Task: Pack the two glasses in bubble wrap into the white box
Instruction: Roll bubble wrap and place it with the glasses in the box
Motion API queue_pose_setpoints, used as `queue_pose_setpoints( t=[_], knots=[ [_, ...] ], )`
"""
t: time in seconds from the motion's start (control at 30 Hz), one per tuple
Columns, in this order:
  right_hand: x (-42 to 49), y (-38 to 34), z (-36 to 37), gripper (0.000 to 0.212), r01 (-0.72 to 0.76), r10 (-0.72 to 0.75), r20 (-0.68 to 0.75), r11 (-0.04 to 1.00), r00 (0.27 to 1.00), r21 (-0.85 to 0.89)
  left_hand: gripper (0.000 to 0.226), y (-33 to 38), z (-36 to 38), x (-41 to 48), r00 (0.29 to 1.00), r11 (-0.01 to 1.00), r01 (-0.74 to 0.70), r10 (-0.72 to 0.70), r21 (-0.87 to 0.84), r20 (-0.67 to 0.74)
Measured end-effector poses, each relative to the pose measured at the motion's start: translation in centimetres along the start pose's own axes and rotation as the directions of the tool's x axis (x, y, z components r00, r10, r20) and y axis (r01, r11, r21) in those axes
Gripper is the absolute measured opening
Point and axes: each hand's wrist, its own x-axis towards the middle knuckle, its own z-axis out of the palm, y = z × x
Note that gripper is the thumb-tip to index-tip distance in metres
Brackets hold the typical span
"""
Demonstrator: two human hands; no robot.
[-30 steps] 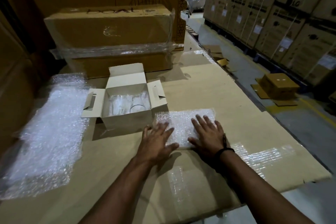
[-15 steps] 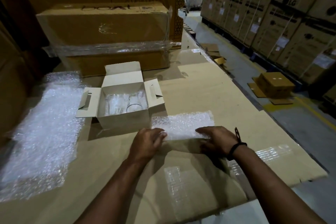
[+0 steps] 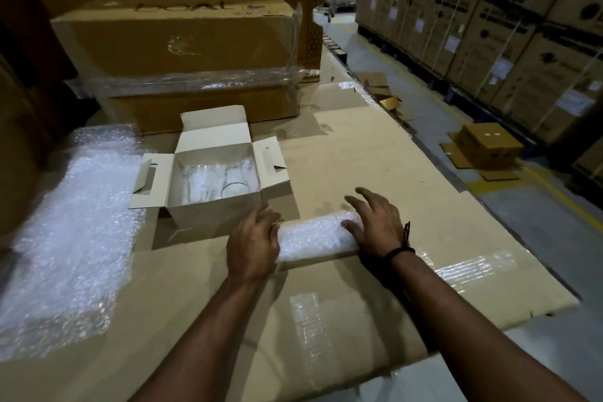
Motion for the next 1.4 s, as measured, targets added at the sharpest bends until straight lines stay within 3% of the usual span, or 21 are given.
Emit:
queue_pose_setpoints(
  t=[0.03,0.1,0.17,0.23,0.37,0.5,0.57,0.67,0.87,0.97,1.03,1.17,1.3,1.4],
  knots=[
    [-0.3,-0.1,0.1,0.052,0.054,-0.054,-0.024,0.998,0.998,-0.015,0.03,-0.4,0.2,-0.3,0.994,0.994,-0.105,0.106,0.036,-0.008],
    [-0.7,-0.4,0.8,0.059,0.175,-0.165,0.1,0.98,0.981,-0.098,0.038,-0.5,0.3,-0.8,0.964,0.962,-0.257,0.25,0.091,0.086],
    [-1.2,-0.6,1.7,0.073,0.251,-0.211,0.271,0.96,0.939,-0.122,0.053,-0.2,0.2,-1.5,0.932,0.962,-0.241,0.192,0.128,0.308],
    [-1.2,-0.1,2.2,0.08,0.222,-0.165,0.377,0.969,0.911,-0.111,0.061,-0.2,0.1,-1.9,0.885,0.968,-0.181,0.084,0.172,0.458],
    [-0.5,0.2,2.1,0.078,0.223,-0.146,0.394,0.962,0.907,-0.156,0.074,-0.3,-0.4,-2.3,0.918,0.974,-0.15,0.073,0.171,0.39],
    [-0.3,0.0,1.1,0.09,0.256,-0.183,0.464,0.962,0.867,-0.098,0.09,-0.3,-1.1,-2.6,0.867,0.977,-0.131,0.029,0.17,0.497],
    [0.4,0.2,0.1,0.093,0.306,-0.235,0.451,0.948,0.861,-0.091,0.086,-0.2,-1.5,-2.6,0.862,0.979,-0.122,0.023,0.162,0.507],
    [1.2,0.6,-0.6,0.071,0.391,-0.33,0.489,0.92,0.808,-0.024,0.071,-0.1,-1.5,-2.8,0.864,0.98,-0.12,0.024,0.16,0.503],
    [3.1,-1.4,-0.9,0.052,0.456,-0.397,0.476,0.89,0.784,-0.009,0.038,-0.5,-2.6,-2.6,0.959,0.986,-0.136,0.106,0.101,0.264],
    [4.2,-3.2,-1.2,0.042,0.447,-0.467,0.444,0.881,0.764,0.157,0.036,-1.9,-3.8,-2.6,0.995,0.999,-0.015,0.012,0.03,0.101],
    [5.2,-4.7,-1.8,0.039,0.381,-0.479,0.374,0.871,0.794,0.309,0.04,-3.3,-5.2,-1.8,0.998,0.998,0.053,-0.053,-0.027,-0.014],
    [7.9,-9.2,-3.0,0.033,0.308,-0.456,0.21,0.813,0.865,0.495,0.042,-5.9,-9.2,1.0,0.973,0.994,0.108,-0.099,0.03,-0.208],
    [12.5,-14.1,-3.7,0.026,0.413,-0.439,-0.019,0.828,0.898,0.381,0.03,-8.5,-12.2,5.3,0.95,0.984,0.145,-0.108,0.107,-0.293],
    [16.3,-17.0,-3.3,0.029,0.331,-0.324,-0.07,0.911,0.943,0.244,0.028,-10.8,-12.8,9.2,0.956,0.951,0.152,-0.072,0.269,-0.285]
  ],
)
